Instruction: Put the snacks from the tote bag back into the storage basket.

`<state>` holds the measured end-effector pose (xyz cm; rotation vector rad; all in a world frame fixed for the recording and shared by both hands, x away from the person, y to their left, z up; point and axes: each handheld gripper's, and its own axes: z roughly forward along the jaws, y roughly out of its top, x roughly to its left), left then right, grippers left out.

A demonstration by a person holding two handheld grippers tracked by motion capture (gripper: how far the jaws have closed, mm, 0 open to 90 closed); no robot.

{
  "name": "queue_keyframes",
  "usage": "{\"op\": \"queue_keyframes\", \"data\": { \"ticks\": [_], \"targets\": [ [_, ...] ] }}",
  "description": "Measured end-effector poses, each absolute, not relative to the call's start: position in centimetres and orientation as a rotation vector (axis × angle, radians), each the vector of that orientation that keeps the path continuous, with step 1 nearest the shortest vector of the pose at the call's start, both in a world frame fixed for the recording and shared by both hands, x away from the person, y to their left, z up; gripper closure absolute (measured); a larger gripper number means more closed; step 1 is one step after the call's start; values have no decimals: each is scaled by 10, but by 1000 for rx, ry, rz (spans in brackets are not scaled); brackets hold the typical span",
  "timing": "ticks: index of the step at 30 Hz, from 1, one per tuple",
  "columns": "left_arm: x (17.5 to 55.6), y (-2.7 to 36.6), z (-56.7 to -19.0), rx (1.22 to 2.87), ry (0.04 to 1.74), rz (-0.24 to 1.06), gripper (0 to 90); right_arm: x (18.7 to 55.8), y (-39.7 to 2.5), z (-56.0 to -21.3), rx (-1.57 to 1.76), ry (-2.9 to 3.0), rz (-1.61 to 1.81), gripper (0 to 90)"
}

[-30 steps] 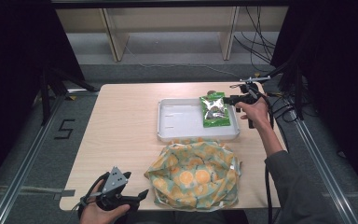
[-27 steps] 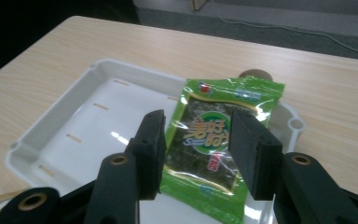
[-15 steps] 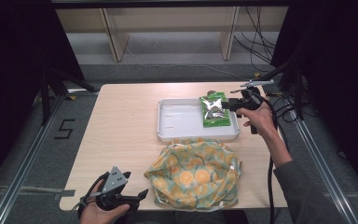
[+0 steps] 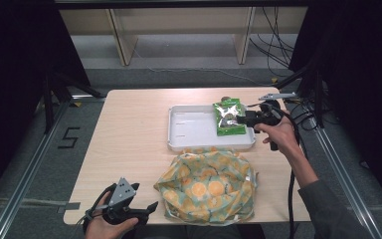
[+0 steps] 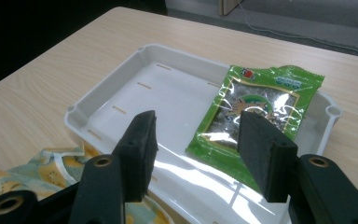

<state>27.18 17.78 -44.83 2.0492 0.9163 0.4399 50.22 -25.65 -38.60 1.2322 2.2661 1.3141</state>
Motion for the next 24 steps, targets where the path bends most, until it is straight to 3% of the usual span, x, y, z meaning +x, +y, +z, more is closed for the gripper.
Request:
{"op": "queue_keyframes", "data": {
  "ticks": [24],
  "targets": [
    [272,178,-449,2047,924,442,160,453,-263,-396,1184,2318,1320,447]
  ]
}}
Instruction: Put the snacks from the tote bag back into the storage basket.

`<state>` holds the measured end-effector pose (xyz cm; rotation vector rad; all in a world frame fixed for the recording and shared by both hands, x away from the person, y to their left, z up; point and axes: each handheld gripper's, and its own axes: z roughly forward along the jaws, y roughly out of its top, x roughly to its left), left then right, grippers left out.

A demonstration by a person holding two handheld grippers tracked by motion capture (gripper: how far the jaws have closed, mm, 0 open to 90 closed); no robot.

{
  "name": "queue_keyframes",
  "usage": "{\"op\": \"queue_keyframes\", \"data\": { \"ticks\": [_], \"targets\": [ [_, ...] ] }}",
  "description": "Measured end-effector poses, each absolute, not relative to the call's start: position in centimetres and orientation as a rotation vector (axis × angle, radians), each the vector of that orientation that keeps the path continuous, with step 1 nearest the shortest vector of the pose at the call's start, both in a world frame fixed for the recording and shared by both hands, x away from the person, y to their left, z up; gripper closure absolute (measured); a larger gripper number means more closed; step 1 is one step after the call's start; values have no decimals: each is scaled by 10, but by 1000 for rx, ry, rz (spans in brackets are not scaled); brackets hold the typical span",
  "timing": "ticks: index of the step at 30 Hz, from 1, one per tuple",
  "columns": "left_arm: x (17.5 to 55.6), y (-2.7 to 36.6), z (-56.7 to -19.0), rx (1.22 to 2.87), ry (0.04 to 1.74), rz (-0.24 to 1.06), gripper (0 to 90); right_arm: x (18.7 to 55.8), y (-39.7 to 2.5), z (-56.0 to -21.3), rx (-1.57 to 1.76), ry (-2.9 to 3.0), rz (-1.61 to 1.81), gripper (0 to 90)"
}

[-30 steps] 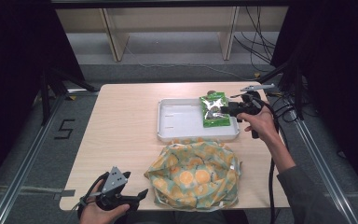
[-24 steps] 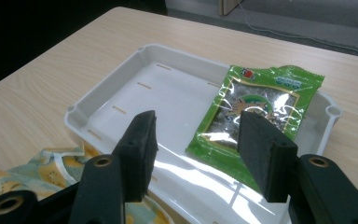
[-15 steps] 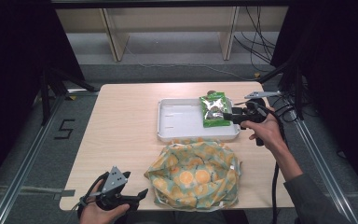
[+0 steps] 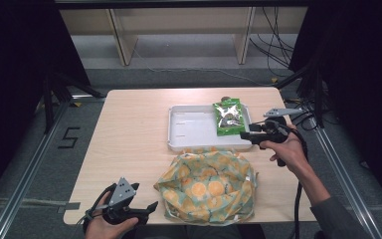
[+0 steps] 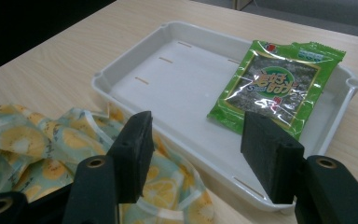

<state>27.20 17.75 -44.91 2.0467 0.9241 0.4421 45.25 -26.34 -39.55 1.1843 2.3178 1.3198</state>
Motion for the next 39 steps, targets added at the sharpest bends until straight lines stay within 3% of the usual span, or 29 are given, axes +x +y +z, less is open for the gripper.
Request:
{"op": "queue_keyframes", "data": {
  "ticks": [39],
  "targets": [
    [272,179,-449,2065,920,450,160,395,-298,-426,1206,2318,1330,387]
  ]
}}
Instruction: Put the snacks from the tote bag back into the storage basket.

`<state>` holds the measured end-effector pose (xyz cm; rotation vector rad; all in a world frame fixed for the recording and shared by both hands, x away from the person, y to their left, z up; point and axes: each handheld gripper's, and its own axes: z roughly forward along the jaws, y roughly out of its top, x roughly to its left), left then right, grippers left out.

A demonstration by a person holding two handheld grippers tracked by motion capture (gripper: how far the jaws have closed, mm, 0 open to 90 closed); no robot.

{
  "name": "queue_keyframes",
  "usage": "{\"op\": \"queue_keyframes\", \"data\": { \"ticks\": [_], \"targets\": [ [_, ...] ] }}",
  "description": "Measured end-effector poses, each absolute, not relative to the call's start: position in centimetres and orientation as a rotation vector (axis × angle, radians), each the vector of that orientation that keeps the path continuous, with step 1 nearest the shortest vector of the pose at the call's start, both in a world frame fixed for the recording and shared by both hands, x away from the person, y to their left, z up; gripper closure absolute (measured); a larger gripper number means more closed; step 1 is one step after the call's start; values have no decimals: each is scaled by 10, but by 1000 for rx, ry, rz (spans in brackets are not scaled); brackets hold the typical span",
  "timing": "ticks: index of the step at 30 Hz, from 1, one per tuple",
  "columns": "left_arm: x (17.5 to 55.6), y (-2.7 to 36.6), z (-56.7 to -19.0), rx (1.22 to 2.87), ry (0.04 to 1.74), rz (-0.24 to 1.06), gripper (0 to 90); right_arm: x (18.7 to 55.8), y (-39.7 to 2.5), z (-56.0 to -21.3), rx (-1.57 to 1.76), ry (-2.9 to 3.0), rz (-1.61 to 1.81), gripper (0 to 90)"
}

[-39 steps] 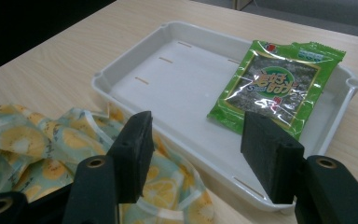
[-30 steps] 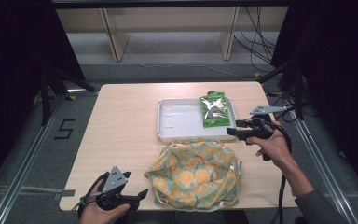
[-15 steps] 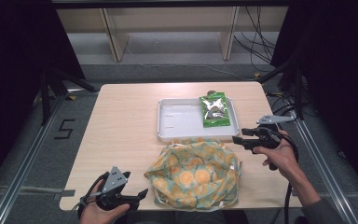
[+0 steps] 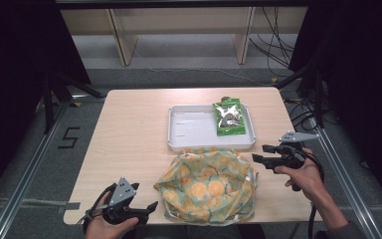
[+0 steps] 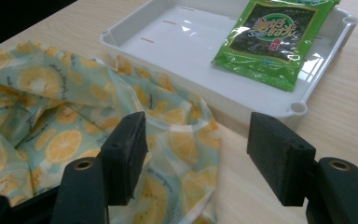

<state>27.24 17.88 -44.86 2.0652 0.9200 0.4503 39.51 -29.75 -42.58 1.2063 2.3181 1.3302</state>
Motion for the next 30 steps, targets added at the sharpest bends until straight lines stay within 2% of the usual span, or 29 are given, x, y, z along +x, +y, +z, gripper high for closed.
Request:
{"op": "queue_keyframes", "data": {
  "ticks": [30],
  "targets": [
    [272,179,-449,2062,934,445,160,340,-316,-442,1222,2333,1339,358]
  ]
}}
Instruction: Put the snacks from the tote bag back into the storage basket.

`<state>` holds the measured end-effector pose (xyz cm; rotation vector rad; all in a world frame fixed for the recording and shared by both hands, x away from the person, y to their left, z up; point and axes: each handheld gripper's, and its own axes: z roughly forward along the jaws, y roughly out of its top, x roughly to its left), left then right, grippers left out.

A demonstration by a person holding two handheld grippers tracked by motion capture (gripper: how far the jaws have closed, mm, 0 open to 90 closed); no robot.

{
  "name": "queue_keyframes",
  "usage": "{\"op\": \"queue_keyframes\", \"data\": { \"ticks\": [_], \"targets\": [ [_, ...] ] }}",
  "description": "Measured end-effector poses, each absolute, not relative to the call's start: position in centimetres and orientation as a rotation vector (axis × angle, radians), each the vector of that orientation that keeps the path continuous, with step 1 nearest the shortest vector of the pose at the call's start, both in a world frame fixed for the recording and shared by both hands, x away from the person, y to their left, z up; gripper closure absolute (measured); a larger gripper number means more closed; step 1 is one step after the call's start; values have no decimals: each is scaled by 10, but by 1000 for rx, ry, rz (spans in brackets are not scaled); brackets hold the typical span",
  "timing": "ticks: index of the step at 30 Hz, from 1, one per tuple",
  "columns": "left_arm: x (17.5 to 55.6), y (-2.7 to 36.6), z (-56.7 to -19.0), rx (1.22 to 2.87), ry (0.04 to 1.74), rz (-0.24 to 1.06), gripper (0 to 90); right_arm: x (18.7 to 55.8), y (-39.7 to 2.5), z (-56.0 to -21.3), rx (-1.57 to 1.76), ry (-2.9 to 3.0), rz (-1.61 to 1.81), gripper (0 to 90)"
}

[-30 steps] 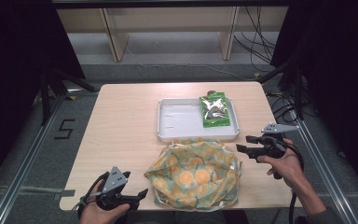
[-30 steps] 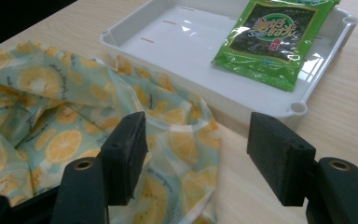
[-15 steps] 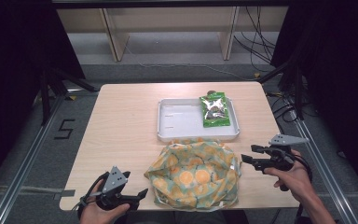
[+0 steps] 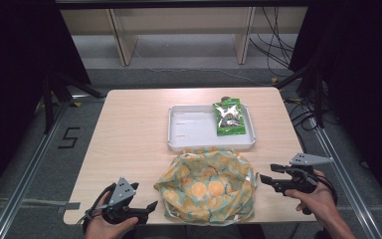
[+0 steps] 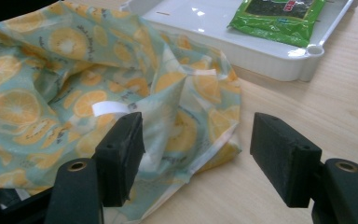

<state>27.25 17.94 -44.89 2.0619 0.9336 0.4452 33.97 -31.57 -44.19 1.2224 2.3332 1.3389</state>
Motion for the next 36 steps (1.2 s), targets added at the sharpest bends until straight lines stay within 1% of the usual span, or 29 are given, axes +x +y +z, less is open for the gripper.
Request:
{"op": "queue_keyframes", "data": {
  "ticks": [6,10,11,16,20,21,33,36],
  "targets": [
    [273,180,-449,2069,924,450,159,331,-316,-445,1186,2353,1337,350],
    [273,180,-449,2069,922,451,160,323,-314,-445,1240,2351,1344,344],
    [273,180,-449,2069,923,451,160,324,-315,-447,1191,2356,1346,342],
    [273,180,-449,2070,923,451,160,315,-313,-449,1218,2361,1320,337],
    [272,179,-449,2053,943,446,160,312,-314,-452,1171,2370,1300,337],
    [272,179,-449,2056,942,440,160,310,-313,-452,1210,2371,1314,336],
    [272,179,-449,2053,946,448,160,308,-313,-454,1226,2366,1302,333],
    [272,179,-449,2054,944,447,160,309,-316,-453,1181,2367,1297,333]
  ]
}}
